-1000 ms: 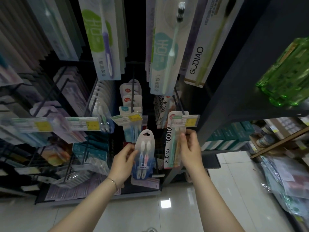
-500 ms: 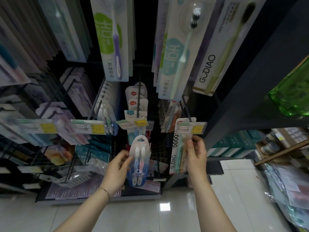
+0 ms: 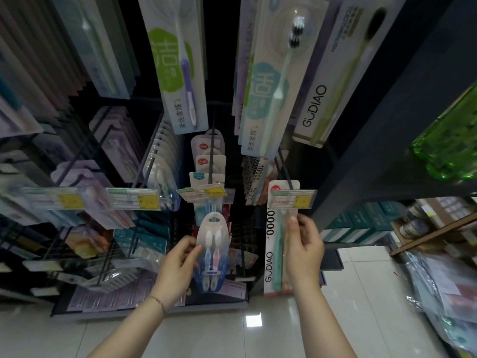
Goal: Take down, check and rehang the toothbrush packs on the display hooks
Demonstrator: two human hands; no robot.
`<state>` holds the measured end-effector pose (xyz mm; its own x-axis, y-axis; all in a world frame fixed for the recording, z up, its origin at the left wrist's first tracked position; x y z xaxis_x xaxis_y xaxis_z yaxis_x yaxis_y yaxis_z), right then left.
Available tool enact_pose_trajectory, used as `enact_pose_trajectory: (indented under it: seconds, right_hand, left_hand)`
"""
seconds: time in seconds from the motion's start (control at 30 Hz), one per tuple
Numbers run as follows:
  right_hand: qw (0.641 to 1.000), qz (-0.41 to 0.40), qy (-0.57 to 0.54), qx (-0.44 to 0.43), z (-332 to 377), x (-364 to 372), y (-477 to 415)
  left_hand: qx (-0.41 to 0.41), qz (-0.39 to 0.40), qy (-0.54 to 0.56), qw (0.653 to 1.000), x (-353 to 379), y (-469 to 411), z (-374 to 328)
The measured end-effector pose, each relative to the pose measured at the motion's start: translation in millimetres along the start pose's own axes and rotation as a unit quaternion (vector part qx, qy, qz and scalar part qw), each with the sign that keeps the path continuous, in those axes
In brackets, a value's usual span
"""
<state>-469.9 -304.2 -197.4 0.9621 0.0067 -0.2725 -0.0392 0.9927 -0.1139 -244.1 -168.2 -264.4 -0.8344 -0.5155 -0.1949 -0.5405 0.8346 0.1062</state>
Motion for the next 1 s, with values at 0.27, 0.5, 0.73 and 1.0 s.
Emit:
enact_pose_trajectory:
  seconds: [0.27, 0.5, 0.73, 1.0]
  right_hand:
    - [1.0, -0.026, 0.014, 0.01, -5, -5, 9]
    - [0.997, -0.05, -0.024, 0.056, -11, -12, -2]
    - [0.999, -0.026, -0.008, 0.03, 1, -9, 0]
    - [0.999, -0.013, 0.014, 0.035, 9, -2, -6]
  left_hand:
    - [-0.009, 0.005, -0.009, 1.0, -3, 2, 5]
    - [-0.012, 0.001, -0.005, 1.0, -4, 5, 3]
    - [-0.009, 0.001, -0.019, 1.0, -4, 5, 5]
    - [-0.016, 0.006, -0.013, 1.0, -1, 5, 3]
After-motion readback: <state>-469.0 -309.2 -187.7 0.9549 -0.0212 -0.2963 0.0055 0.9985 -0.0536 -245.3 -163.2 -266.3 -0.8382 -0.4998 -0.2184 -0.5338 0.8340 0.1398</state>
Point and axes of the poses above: each hand's wrist, its own y-axis away from the middle knuckle, its own x-axis out of the palm, z = x × y, the point moved 6 cm from there along -y, towards the middle knuckle, and after that the axes turned 7 degrees about y, right-handed, at the moved point
